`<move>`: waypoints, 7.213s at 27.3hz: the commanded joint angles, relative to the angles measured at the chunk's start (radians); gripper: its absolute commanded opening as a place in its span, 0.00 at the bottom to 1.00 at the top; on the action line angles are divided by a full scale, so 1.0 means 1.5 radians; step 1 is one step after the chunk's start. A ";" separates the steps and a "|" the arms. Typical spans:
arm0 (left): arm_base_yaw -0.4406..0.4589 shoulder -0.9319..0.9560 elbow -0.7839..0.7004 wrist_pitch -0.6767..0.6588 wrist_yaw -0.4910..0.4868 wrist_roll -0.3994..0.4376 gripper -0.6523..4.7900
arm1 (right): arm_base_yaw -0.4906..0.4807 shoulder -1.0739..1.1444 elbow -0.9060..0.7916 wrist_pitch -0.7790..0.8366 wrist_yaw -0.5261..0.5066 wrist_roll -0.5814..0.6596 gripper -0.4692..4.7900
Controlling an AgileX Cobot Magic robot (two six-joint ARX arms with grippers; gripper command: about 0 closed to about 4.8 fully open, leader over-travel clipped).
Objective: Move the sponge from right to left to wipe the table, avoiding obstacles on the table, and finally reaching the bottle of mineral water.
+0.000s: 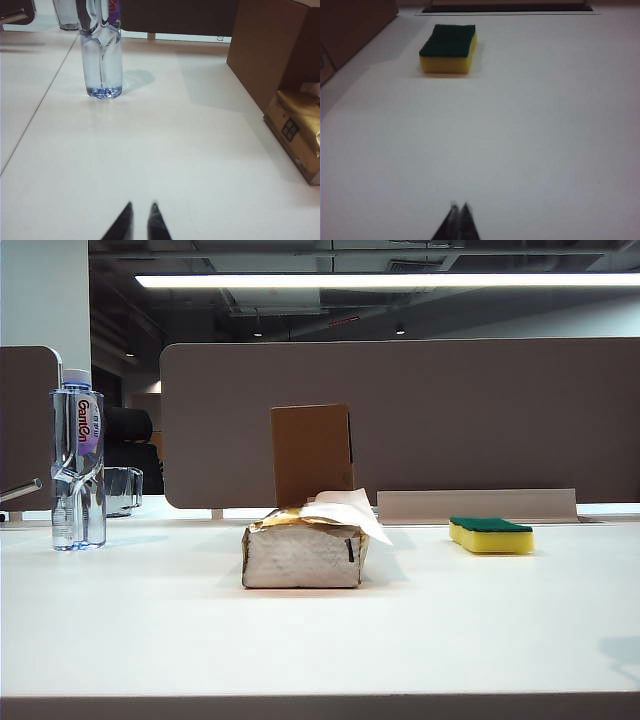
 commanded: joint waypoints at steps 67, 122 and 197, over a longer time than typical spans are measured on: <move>0.000 0.002 0.244 -0.105 0.308 -0.211 0.76 | 0.004 0.201 0.491 -0.229 -0.093 0.230 0.54; -0.001 0.292 0.460 -0.210 0.407 -0.059 0.94 | 0.003 1.258 1.035 -0.197 -0.220 0.154 0.81; -0.001 0.291 0.462 -0.249 0.450 0.004 0.94 | 0.068 1.312 1.006 -0.302 -0.070 0.083 0.08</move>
